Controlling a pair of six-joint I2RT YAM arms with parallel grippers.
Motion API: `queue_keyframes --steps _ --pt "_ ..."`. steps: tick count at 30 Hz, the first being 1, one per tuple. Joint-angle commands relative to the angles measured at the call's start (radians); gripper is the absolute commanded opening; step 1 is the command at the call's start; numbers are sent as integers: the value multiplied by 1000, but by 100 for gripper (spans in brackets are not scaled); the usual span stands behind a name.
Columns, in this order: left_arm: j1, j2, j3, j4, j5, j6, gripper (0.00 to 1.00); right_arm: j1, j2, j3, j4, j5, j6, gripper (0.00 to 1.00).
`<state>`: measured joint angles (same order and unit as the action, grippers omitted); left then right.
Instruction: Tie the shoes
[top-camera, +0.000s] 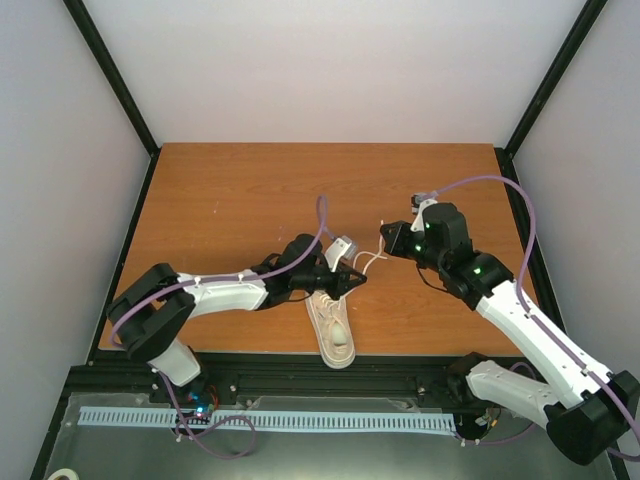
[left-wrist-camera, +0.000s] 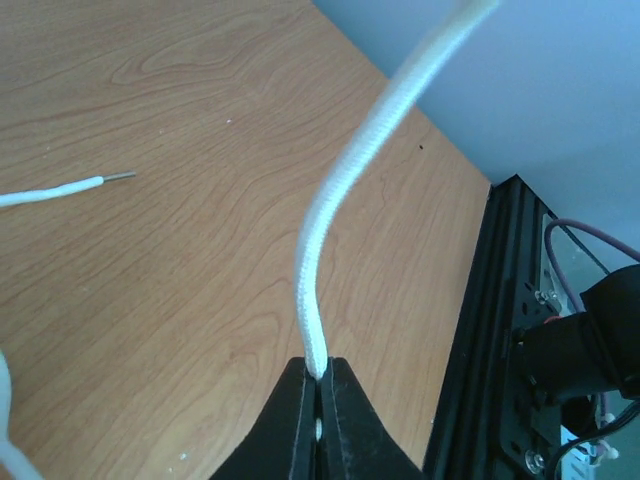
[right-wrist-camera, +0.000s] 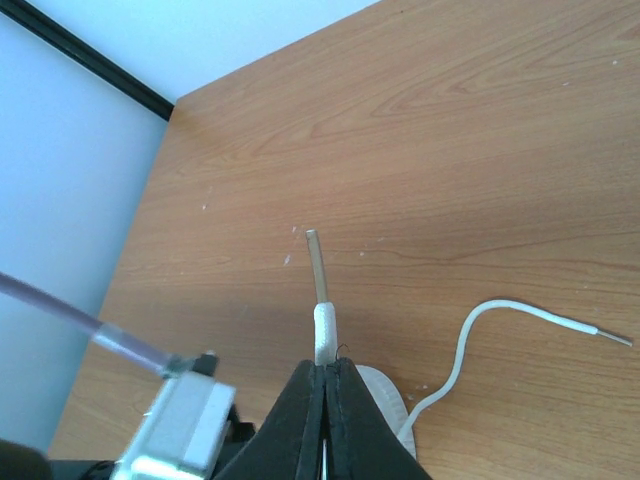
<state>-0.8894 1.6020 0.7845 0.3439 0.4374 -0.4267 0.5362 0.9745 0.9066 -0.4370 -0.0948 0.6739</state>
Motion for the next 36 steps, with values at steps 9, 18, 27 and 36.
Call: queue_keyframes --steps 9,18,27,36 --pt "15 -336 -177 -177 -242 -168 1 72 319 66 87 43 -74 3" --pt "54 -340 -217 -228 -234 -273 1 131 717 265 95 93 -134 42" --pt "62 -345 -226 -264 -289 -311 1 52 605 125 26 230 -131 74" --pt "61 -347 -224 -274 -283 -310 1 50 717 105 31 277 -101 71"
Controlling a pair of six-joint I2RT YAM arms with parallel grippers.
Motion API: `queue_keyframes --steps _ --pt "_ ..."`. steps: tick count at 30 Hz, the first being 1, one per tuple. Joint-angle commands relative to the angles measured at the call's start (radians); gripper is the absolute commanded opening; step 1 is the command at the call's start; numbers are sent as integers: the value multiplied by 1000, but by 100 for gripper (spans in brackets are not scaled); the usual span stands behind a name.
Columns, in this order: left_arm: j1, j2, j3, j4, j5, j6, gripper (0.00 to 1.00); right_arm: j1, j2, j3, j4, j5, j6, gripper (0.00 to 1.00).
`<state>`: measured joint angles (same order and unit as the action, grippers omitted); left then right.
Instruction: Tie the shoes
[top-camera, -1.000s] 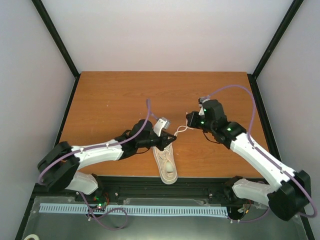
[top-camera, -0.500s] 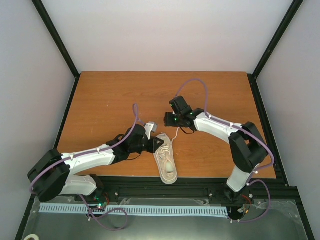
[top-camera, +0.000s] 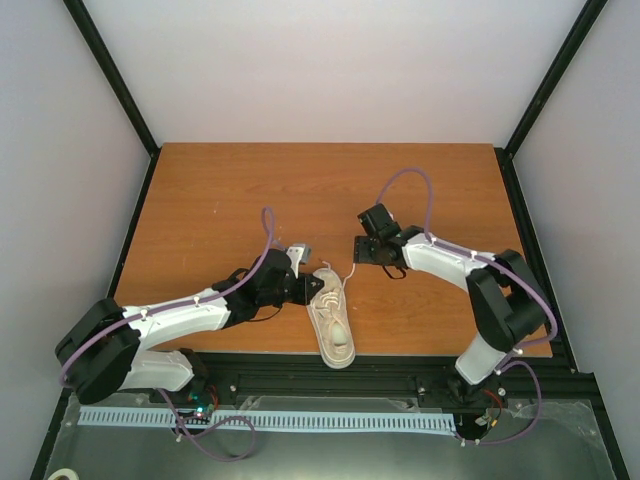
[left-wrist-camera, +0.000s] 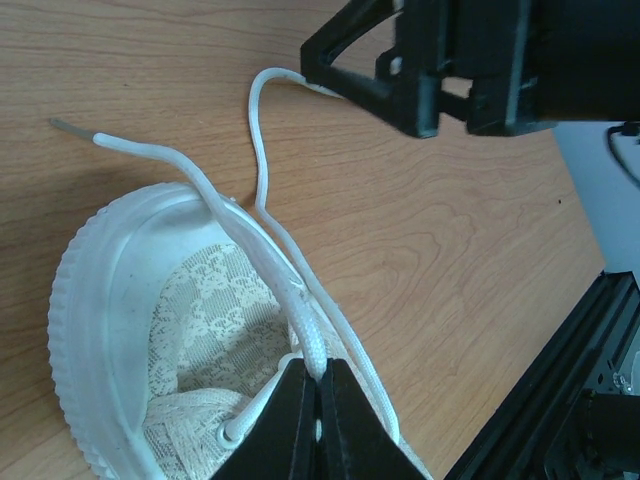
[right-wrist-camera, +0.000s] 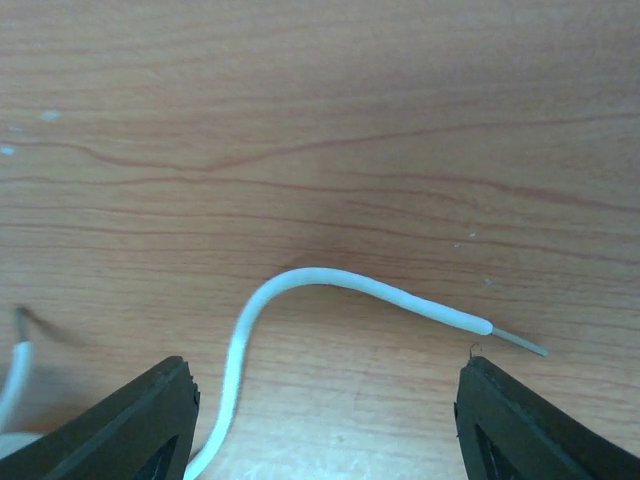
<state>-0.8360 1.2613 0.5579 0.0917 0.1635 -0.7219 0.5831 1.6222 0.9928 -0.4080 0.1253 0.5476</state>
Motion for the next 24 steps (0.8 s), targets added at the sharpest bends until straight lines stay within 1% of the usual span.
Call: queue_keyframes --steps 1,10,14,19,22,24 --pt "8 -11 0 -23 -9 -16 1 3 92 28 -3 68 28 71" --pt "8 -23 0 -39 -11 -5 1 11 190 72 33 41 47 73" --pt "8 -14 3 -41 -4 -4 1 21 211 92 48 34 51 76" --pt "8 -10 6 -43 -7 -2 1 21 238 126 66 -18 51 80" --pt "8 -8 5 -44 -7 -2 1 21 228 121 83 -49 61 82" --pt "8 -6 8 -45 -8 0 1 22 230 126 78 -39 66 83"
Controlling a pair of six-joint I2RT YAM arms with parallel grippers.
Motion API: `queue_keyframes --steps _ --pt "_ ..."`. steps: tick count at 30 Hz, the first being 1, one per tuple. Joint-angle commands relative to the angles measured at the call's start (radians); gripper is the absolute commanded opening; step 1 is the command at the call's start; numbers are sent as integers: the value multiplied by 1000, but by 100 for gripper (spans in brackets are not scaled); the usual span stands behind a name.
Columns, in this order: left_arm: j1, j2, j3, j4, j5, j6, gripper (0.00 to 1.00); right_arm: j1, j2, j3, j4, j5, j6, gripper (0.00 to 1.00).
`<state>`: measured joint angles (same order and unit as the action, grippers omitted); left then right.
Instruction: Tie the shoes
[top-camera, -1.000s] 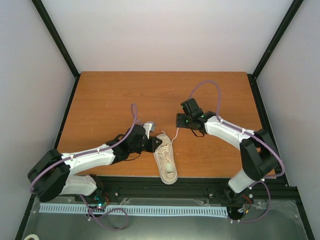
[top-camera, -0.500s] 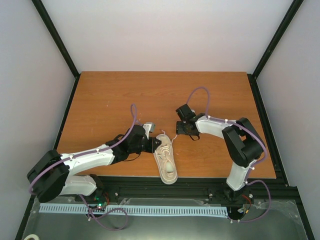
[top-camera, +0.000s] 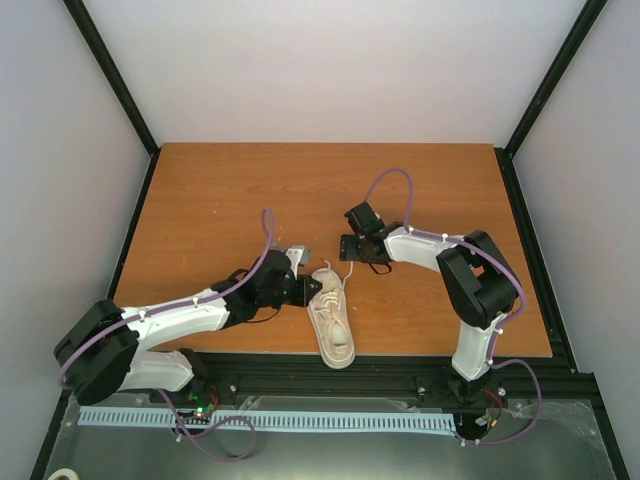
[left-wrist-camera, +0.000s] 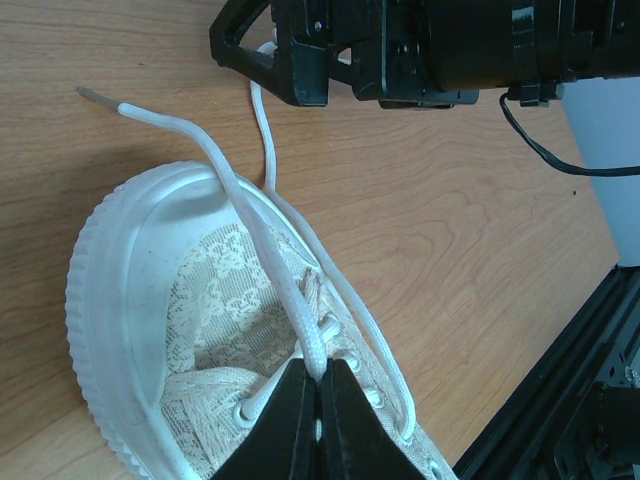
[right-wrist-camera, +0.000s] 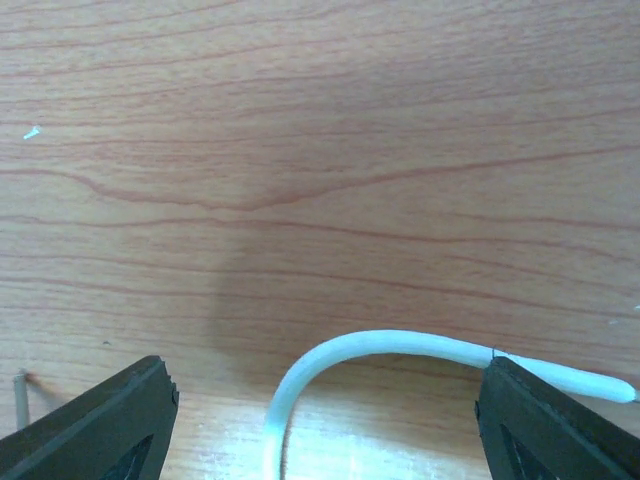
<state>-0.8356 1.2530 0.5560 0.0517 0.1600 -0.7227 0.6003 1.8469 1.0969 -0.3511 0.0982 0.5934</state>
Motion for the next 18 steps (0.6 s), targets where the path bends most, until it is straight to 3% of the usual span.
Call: queue_keyframes --steps 1,7,12,14,18 --pt "8 5 12 -5 -5 1 1 6 13 32 8 3 20 83" --pt "8 20 28 -5 9 10 1 23 88 77 -60 107 22 79" --pt "7 19 26 3 14 17 1 35 113 78 -80 152 42 66" --pt "7 17 27 7 20 18 1 35 113 73 -87 162 51 56" --pt "8 18 30 21 37 34 1 35 62 22 -59 163 67 27"
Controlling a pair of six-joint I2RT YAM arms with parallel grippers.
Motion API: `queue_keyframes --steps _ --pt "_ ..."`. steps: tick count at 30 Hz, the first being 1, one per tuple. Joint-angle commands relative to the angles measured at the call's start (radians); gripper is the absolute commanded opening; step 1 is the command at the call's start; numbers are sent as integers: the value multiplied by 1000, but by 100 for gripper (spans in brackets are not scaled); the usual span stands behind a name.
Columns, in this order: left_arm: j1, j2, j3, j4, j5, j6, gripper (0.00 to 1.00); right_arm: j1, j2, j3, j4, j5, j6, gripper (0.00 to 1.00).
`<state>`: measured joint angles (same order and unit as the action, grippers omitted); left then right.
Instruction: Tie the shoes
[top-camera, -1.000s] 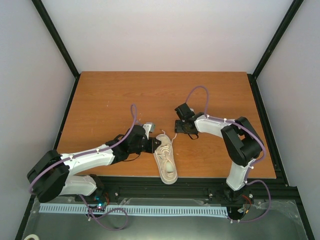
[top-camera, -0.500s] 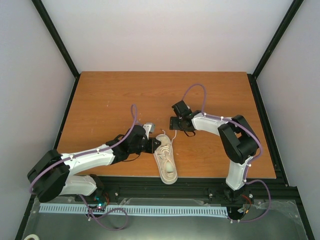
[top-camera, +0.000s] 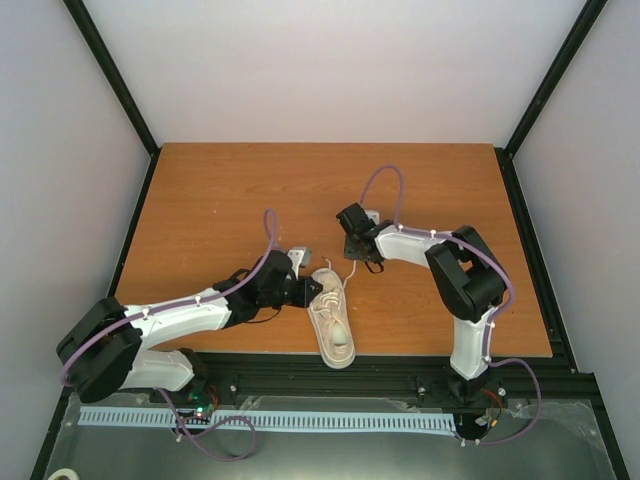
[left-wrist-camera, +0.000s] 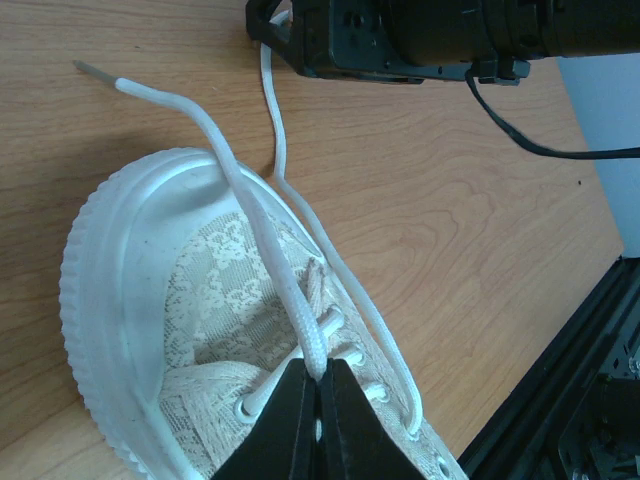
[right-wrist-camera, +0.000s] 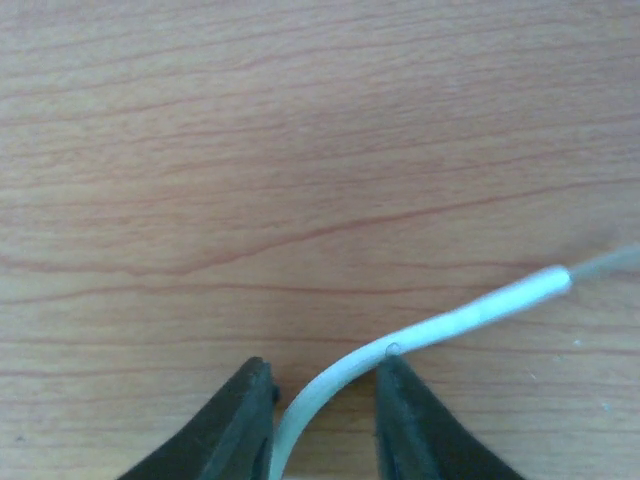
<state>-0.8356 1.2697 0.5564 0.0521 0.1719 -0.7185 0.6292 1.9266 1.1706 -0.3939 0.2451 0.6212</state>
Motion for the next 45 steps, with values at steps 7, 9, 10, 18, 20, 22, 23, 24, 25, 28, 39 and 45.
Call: queue_keyframes --steps 7,9,10,18,20,22,23,24,25,28,39,45 --pt "26 46 56 88 148 110 1 4 -229 -168 57 -91 4 3" --pt "31 68 76 100 190 137 1 4 -321 -205 70 -121 -8 3" --pt "34 81 89 98 206 154 1 4 -365 -221 74 -139 -16 3" --pt "44 162 155 99 291 224 3 6 -621 -287 91 -310 -37 3" --pt "44 174 162 107 310 236 6 6 -638 -282 93 -332 -35 3" --pt "44 188 166 110 316 252 8 6 -642 -275 93 -352 -35 3" --pt "44 201 173 105 314 260 9 6 -643 -272 93 -365 -34 3" --pt "44 214 182 95 308 268 9 6 -643 -270 94 -377 -31 3" --pt "44 226 192 85 305 274 9 6 -648 -271 96 -387 -28 3" --pt "46 257 210 84 293 279 10 7 -669 -278 102 -408 -16 3" --pt "46 276 212 140 182 240 12 10 -787 -284 41 -399 -9 3" --pt "46 330 241 157 244 244 15 10 -797 -275 35 -410 -11 3"
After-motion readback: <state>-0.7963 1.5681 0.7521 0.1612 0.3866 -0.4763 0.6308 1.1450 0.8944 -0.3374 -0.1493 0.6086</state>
